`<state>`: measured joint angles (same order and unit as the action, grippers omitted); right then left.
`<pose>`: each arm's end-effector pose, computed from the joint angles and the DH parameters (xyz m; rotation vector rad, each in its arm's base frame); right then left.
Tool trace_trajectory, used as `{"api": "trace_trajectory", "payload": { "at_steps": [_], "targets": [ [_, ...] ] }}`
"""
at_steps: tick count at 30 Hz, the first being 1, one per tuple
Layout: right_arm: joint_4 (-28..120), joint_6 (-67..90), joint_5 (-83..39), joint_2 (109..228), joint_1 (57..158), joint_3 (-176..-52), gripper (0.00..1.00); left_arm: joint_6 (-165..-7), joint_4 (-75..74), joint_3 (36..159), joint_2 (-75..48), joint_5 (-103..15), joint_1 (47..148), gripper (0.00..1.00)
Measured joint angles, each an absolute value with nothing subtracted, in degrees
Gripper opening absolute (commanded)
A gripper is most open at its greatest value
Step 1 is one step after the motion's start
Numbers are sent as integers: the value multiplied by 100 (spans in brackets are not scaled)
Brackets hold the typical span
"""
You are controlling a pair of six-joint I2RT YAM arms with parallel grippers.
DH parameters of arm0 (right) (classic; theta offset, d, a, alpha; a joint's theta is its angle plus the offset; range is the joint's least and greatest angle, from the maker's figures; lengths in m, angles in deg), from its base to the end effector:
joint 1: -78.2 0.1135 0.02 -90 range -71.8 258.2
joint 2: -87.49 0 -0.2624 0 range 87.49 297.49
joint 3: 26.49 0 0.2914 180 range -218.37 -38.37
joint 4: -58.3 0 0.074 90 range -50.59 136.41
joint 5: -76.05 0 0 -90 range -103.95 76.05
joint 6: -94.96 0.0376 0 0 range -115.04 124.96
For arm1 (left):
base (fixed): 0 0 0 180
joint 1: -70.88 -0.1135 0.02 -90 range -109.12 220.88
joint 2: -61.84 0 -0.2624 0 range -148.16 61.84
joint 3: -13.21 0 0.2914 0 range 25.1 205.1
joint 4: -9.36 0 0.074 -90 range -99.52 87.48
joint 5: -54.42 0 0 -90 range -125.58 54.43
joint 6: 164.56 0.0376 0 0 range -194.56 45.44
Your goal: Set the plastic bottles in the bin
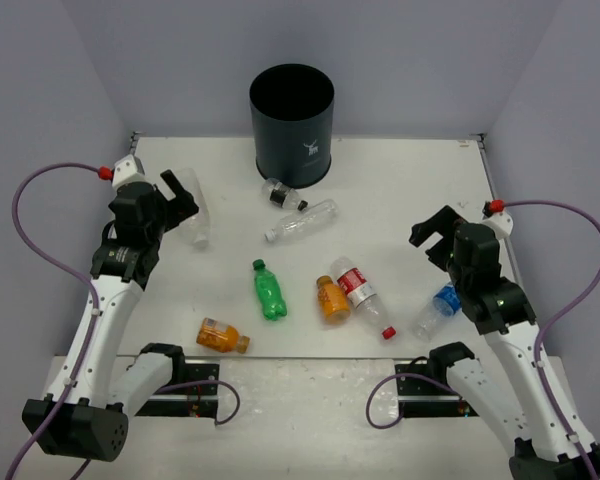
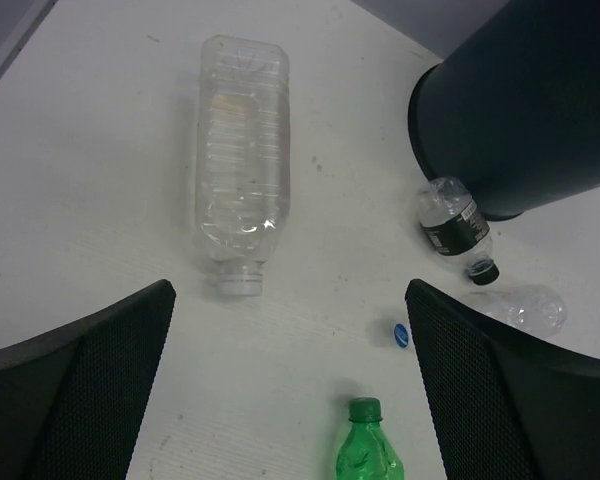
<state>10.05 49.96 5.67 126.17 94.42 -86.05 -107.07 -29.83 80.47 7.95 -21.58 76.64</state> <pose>0.1808 0.0394 0.3310 0.7088 1.9064 0.3256 0.2480 -0.0159 0.3448 -0.6142 1.9156 -0.1796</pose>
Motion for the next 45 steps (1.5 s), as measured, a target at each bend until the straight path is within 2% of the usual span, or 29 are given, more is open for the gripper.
{"api": "trace_trajectory", "payload": {
  "at_steps": [12,20,35,41,44,45],
  "targets": [
    [1378,4564,181,12798,9442,-8673,99,-10692,-2868,8038,473,-2116,7664,100],
    [1760,4098,-380,13272,9442,-8671,99,-10353,-2479,8025,-1310,-1977,7649,100],
    [2126,3671,-747,14023,9442,-8664,99,-9587,-1789,8438,-3151,-2155,7340,100],
    [2196,3671,-761,14121,9442,-8664,99,-9503,-1663,9021,-4048,-2212,7315,100],
    [2207,3669,-766,14137,9442,-8664,99,-9476,-1670,9099,-4277,-2213,7314,92],
    [2206,3669,-766,14140,9442,-8664,99,-9462,-1677,9101,-4301,-2212,7314,85]
  ]
}}
